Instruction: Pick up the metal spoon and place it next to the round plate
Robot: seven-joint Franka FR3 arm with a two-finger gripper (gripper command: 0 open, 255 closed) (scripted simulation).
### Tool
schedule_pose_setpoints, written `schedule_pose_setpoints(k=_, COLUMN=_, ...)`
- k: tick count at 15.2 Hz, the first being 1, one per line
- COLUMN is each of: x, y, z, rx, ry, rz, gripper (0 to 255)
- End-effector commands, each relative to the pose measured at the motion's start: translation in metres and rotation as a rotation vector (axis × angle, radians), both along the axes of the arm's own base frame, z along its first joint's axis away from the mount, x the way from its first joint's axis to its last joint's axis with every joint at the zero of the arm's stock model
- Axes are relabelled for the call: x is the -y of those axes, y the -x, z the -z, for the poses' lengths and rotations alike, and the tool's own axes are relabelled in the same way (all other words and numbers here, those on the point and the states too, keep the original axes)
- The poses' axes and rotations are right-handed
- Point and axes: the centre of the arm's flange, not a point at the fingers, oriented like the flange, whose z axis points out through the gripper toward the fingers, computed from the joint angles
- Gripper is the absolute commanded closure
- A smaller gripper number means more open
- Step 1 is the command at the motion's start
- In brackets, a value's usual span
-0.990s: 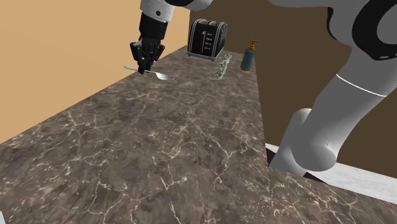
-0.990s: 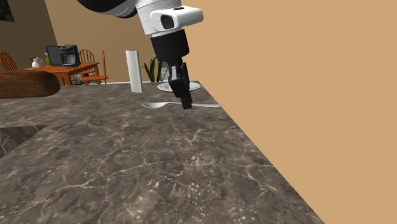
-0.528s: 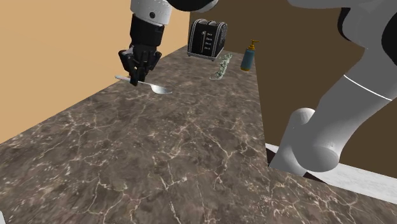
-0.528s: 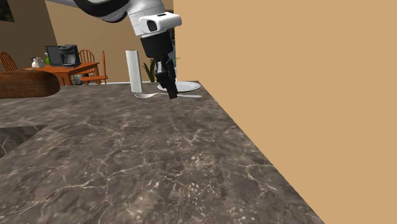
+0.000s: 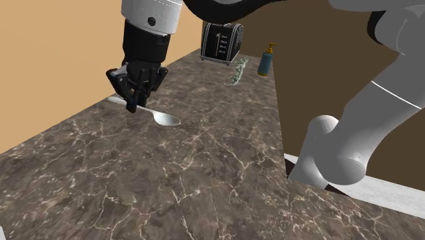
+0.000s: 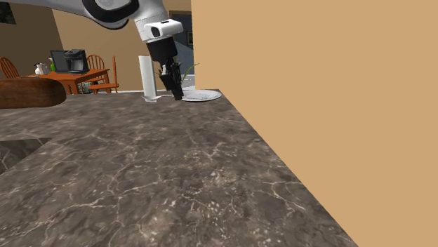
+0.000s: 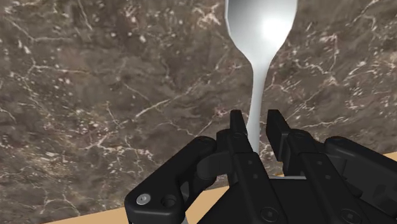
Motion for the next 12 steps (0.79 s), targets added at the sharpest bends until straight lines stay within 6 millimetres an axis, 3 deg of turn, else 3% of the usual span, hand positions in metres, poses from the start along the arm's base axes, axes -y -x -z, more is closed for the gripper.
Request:
schedule_pose_setpoints(k=1, x=-0.019, y=0.022, z=0.001, rx=0.000, ry=0.000, rz=0.002, gripper=255)
schedule_pose_setpoints(k=12, x=-0.125, y=0.134, z=0.001, rx=0.000, ry=0.000, rz=0.002, gripper=255)
